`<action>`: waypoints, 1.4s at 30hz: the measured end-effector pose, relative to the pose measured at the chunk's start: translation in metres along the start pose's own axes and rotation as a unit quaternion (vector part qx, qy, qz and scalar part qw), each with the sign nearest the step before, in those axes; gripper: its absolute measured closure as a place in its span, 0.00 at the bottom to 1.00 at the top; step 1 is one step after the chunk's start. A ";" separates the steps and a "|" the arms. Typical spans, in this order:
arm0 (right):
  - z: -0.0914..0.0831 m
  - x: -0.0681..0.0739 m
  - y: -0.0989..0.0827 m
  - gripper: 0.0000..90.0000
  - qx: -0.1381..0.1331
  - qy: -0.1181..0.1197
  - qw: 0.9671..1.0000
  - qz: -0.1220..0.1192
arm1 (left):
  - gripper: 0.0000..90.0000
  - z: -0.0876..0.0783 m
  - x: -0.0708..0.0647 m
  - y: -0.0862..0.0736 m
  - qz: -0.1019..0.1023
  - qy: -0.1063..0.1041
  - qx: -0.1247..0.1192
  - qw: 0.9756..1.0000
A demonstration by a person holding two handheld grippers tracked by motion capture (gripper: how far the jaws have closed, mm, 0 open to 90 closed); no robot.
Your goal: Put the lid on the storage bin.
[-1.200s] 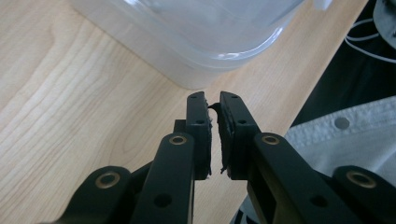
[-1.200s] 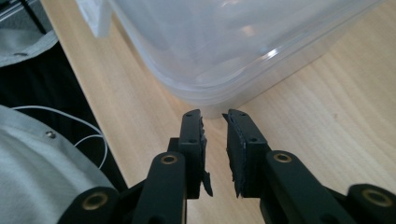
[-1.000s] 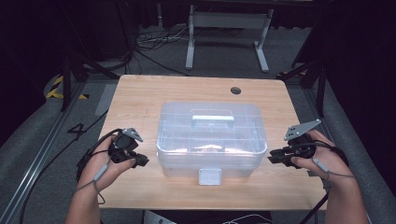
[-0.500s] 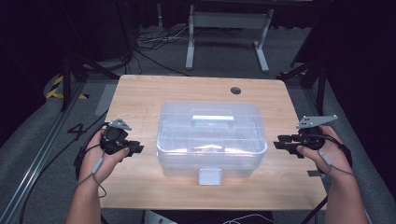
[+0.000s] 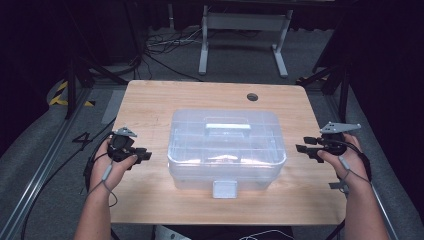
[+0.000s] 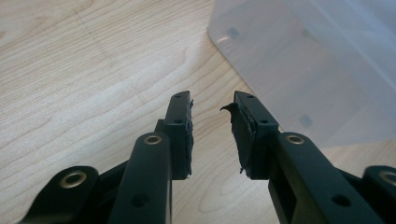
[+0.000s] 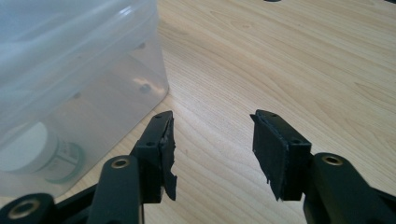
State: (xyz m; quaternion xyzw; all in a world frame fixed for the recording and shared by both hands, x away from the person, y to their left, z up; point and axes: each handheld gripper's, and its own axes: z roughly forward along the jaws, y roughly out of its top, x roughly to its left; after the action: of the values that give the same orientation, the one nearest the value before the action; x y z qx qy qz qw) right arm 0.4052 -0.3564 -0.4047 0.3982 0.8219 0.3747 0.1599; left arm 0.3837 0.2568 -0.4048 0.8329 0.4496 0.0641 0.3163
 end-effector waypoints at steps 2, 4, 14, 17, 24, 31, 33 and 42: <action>0.006 -0.002 -0.003 0.54 0.001 0.001 1.000 -0.002 | 0.75 0.003 0.002 -0.001 -0.003 0.001 0.000 1.000; 0.014 -0.004 -0.007 0.53 0.000 -0.003 1.000 0.000 | 0.75 0.007 0.004 -0.002 -0.004 0.003 0.000 1.000; 0.041 -0.011 -0.023 0.50 0.012 -0.007 1.000 0.025 | 0.71 0.027 0.008 -0.006 0.003 0.019 0.011 1.000; 0.047 -0.012 -0.027 0.49 0.014 -0.010 0.999 0.029 | 0.71 0.033 0.008 -0.007 0.002 0.015 0.016 1.000; 0.056 -0.015 -0.034 0.49 0.013 -0.018 0.999 0.037 | 0.71 0.043 0.013 -0.011 -0.001 0.014 0.020 1.000; 0.062 -0.016 -0.037 0.49 0.009 -0.024 0.999 0.040 | 0.71 0.049 0.014 -0.014 0.003 0.016 0.018 1.000; 0.064 -0.015 -0.039 0.49 0.010 -0.026 0.999 0.041 | 0.70 0.050 0.015 -0.015 0.007 0.018 0.018 1.000; 0.069 -0.015 -0.041 0.49 0.006 -0.027 0.999 0.039 | 0.68 0.055 0.017 -0.019 0.016 0.012 0.004 1.000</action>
State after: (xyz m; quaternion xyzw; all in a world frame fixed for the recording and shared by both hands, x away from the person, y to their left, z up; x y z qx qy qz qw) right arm 0.4316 -0.3508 -0.4818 0.4405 0.8036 0.3646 0.1649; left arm 0.4024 0.2520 -0.4627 0.8402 0.4405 0.0770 0.3069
